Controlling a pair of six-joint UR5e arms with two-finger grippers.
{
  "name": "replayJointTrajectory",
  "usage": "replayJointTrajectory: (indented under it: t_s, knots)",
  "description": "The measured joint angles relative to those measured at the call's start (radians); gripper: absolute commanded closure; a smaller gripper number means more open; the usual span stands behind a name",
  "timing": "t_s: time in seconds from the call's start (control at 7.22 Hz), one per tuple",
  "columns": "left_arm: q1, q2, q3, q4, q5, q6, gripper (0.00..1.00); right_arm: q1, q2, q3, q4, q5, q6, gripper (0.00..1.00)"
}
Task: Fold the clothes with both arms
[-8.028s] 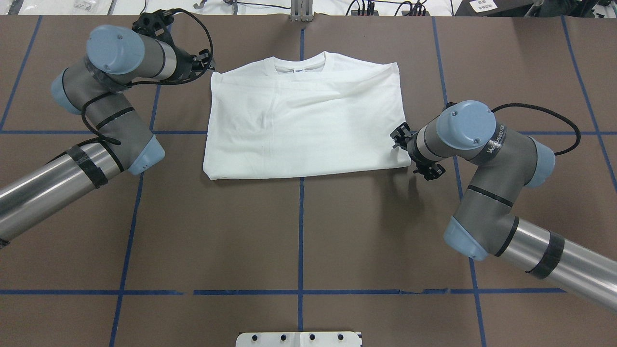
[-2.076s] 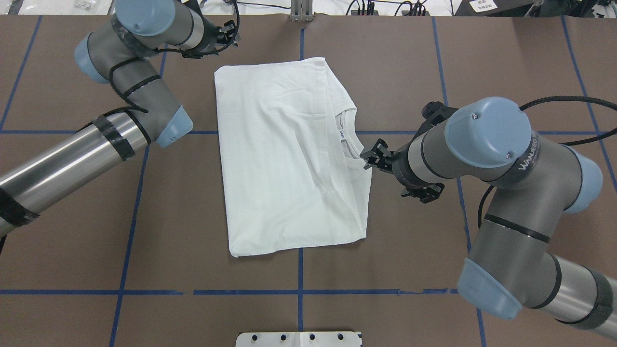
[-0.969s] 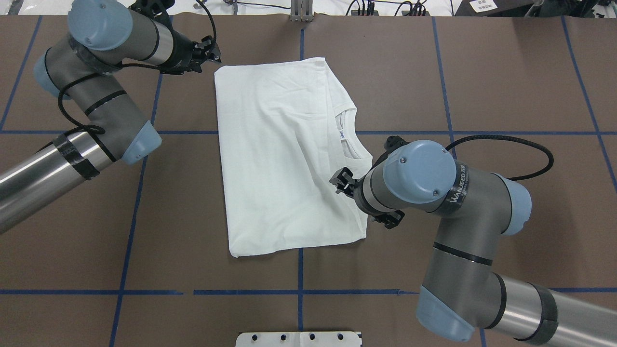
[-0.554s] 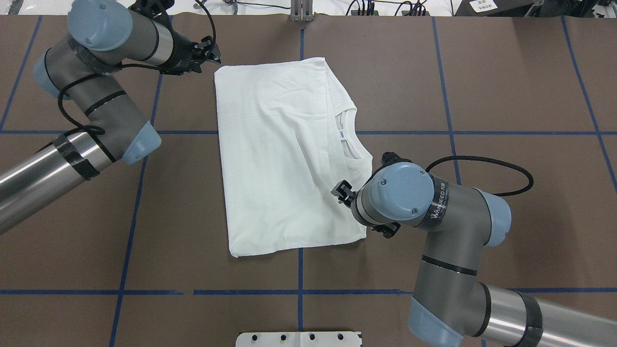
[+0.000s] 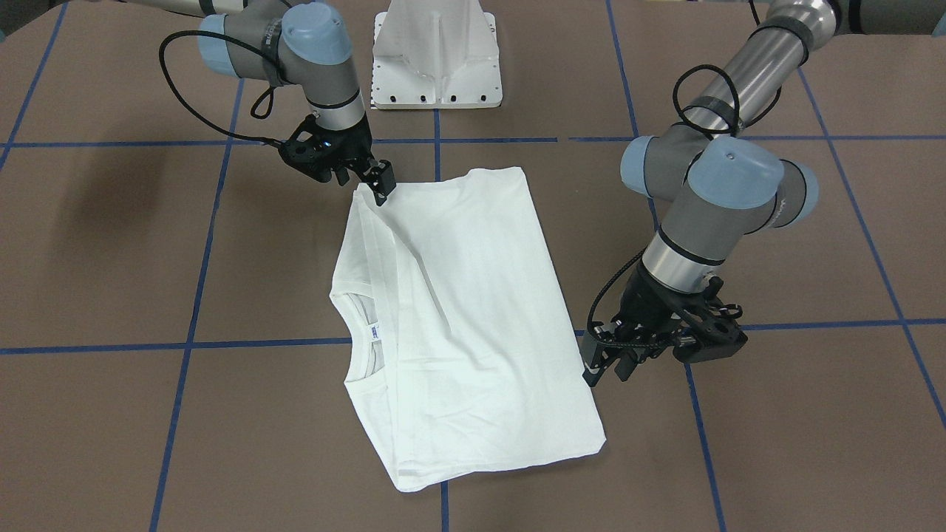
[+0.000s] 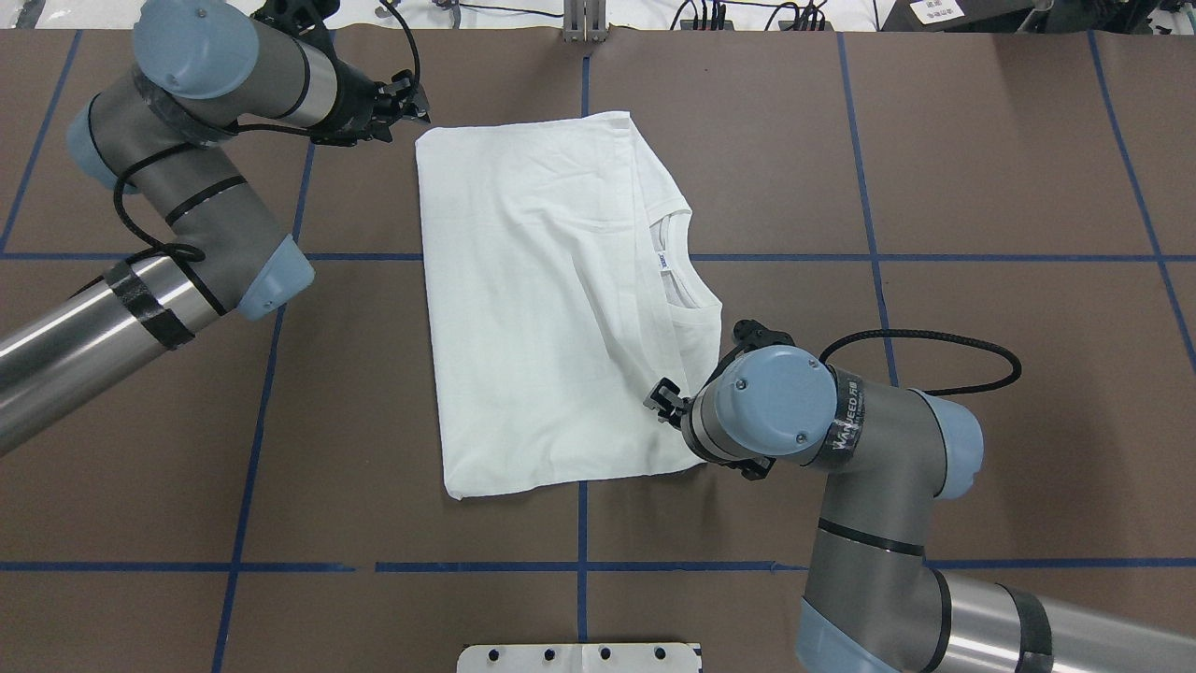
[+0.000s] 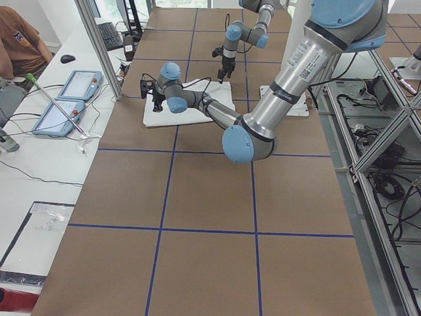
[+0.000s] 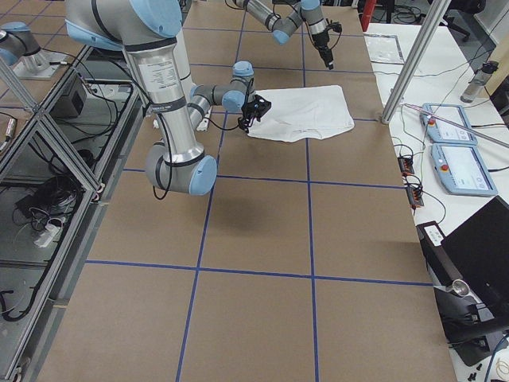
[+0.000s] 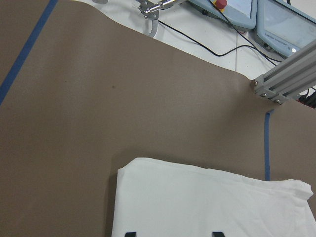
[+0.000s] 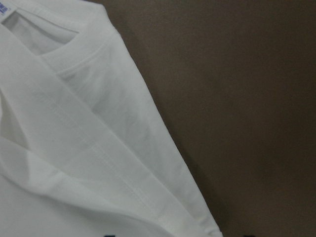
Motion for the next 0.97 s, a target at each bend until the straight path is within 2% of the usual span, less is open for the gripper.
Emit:
replayJointTrajectory:
  t_s: [0.55,0.83,0.97]
  knots:
    - [0.000,-0.001,-0.001,0.000,-0.002,-0.003,0.40,-0.009,-0.006,-0.015,0.004,-0.001,-0.011,0.19]
    - [0.000,-0.002,-0.007,0.000,-0.002,-0.005,0.40,-0.011,-0.006,-0.020,0.005,-0.001,-0.012,0.34]
    - [-0.001,-0.002,-0.010,0.000,-0.002,-0.005,0.40,-0.012,-0.005,-0.023,0.006,-0.001,-0.012,0.34]
